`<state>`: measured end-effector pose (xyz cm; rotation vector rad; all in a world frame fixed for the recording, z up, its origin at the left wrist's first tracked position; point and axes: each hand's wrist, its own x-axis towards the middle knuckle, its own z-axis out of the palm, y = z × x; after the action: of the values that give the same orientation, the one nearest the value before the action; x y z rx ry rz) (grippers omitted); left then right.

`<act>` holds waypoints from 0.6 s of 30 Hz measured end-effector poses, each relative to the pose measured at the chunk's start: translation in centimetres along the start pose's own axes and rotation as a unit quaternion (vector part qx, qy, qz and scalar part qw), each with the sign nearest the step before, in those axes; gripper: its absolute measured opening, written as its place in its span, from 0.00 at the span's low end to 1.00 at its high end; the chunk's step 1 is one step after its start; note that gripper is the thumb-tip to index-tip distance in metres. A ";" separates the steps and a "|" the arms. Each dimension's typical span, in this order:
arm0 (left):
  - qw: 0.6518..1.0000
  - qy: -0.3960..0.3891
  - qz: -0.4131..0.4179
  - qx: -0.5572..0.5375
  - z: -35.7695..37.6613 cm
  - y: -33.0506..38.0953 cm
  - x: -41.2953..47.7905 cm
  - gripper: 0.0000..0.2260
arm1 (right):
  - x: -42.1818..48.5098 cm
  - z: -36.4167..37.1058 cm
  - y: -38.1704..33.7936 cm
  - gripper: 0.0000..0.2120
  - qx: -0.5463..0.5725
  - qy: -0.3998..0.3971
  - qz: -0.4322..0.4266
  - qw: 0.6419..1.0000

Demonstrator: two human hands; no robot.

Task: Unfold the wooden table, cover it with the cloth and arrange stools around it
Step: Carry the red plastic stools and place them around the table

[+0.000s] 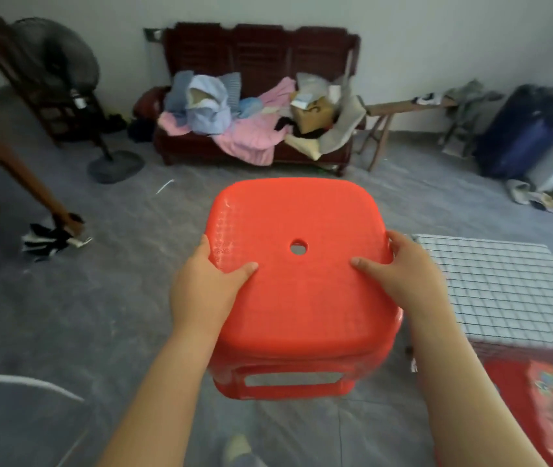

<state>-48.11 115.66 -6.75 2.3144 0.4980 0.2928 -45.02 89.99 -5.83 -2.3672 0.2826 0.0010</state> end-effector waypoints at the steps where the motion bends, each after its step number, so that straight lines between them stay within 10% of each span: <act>1: 1.000 -0.011 0.012 -0.003 1.5 1.2 1.4 0.42 | 1.4 -0.7 0.6 0.36 0.003 0.012 0.008 1.000; 18: 0.973 -0.191 0.127 0.015 25.2 18.2 31.1 0.43 | 32.2 -4.1 5.4 0.35 0.009 0.085 0.179 0.980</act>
<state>-6.51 101.64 -9.52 2.3879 0.0139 -0.0430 -15.04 76.85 -9.19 -2.2699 0.7839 -0.0348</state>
